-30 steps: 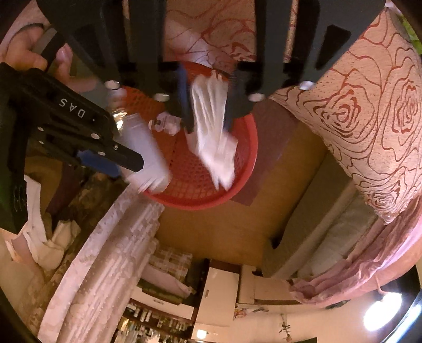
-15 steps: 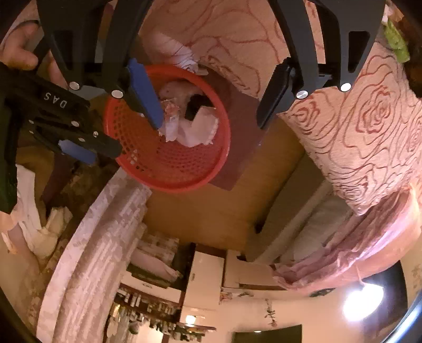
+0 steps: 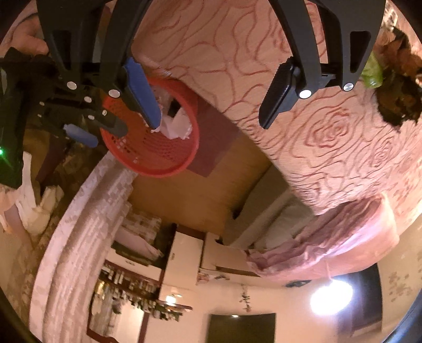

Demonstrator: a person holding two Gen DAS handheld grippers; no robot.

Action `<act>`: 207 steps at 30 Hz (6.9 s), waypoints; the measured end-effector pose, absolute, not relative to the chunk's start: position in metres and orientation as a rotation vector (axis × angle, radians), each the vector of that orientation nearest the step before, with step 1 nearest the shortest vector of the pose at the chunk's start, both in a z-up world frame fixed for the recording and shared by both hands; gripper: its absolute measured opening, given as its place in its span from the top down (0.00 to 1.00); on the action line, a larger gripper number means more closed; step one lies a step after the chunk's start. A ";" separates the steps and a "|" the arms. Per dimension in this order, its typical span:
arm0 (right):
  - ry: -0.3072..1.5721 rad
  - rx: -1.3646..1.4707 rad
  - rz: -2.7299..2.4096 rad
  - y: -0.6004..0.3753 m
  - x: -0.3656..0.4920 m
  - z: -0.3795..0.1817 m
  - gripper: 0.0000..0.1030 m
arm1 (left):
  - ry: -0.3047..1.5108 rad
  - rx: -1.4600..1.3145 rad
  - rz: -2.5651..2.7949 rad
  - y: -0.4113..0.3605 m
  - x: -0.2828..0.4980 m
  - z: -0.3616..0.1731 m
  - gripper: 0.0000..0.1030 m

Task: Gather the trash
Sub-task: 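Return the left tool to the pile and grasp the brown paper, then grasp the long white paper strip with the right tool from the pile, then carry brown paper and white strip to the wastebasket and open both tools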

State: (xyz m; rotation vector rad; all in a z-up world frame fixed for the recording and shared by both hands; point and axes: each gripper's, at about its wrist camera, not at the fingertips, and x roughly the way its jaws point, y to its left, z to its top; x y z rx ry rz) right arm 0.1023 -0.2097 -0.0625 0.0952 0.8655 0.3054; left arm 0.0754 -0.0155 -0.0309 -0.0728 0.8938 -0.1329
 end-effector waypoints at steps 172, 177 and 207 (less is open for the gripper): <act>0.793 -0.172 0.939 -0.019 0.026 -0.015 0.85 | 0.737 -0.302 0.268 0.178 -0.052 0.009 0.50; 0.773 -0.152 0.856 -0.041 0.039 -0.013 0.85 | 0.758 -0.265 0.202 0.150 -0.032 0.005 0.50; 0.756 0.012 0.418 -0.197 0.088 -0.025 0.85 | 0.844 -0.100 -0.130 0.007 0.069 -0.012 0.50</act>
